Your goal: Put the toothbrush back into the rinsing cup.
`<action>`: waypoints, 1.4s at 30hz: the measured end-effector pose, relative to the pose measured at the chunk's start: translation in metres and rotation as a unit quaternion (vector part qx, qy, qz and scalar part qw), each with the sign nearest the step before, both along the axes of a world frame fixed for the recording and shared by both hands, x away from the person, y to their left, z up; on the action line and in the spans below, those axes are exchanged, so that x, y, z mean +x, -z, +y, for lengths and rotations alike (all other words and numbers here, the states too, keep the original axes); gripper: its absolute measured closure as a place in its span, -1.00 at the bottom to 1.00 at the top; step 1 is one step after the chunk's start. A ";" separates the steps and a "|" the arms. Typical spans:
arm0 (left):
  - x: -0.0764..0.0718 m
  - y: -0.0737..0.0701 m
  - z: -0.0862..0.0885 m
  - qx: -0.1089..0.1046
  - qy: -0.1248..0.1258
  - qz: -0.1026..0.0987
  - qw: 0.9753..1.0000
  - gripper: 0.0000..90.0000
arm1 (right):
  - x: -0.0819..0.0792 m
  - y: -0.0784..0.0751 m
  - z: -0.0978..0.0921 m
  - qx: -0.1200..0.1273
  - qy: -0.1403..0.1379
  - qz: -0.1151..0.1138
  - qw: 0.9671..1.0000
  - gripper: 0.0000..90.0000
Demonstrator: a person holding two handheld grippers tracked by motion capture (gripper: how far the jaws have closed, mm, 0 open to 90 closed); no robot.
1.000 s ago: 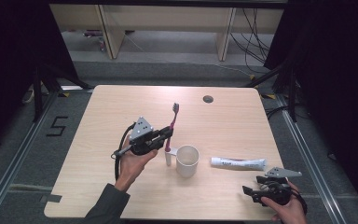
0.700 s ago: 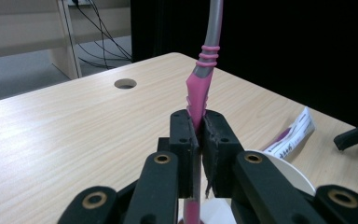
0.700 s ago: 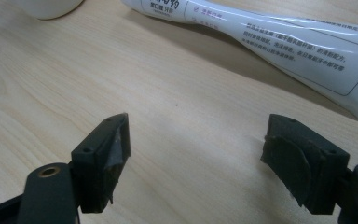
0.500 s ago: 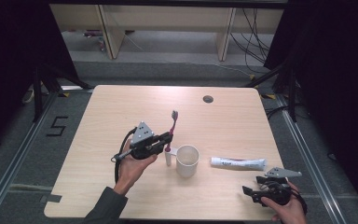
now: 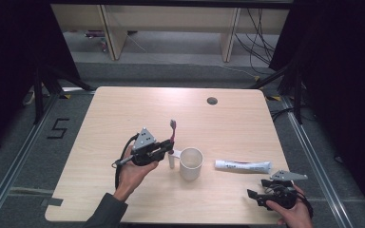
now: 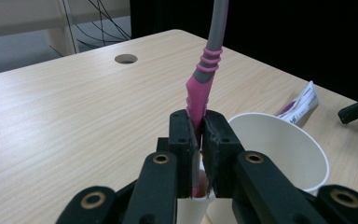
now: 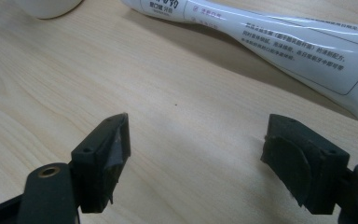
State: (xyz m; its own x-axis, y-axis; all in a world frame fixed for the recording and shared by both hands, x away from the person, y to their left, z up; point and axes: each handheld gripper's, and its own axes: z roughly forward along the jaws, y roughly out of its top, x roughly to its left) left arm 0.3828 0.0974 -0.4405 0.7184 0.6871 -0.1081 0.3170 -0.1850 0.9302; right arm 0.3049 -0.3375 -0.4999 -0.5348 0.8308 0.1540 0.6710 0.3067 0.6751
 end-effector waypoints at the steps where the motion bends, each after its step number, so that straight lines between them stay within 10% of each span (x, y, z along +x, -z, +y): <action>1: 0.000 0.001 0.000 -0.002 0.002 0.001 1.000 0.81 | 0.000 0.000 0.000 0.000 -0.001 -0.001 1.000 -0.48; 22: -0.006 0.011 0.003 0.015 -0.002 0.022 1.000 0.69 | -0.001 -0.001 0.001 0.011 0.005 0.010 1.000 -0.48; 42: -0.031 0.000 0.015 0.004 -0.025 0.026 0.999 -0.01 | -0.003 -0.001 0.002 0.015 0.013 0.012 1.000 -0.48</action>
State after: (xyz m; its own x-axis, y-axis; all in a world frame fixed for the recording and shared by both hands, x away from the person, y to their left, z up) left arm 0.3522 0.1126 -0.4401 0.6760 0.7236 -0.1392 0.3743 -0.1745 0.9107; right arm 0.3022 -0.3350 -0.4985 -0.5088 0.8392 0.1920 0.6949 0.2687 0.6670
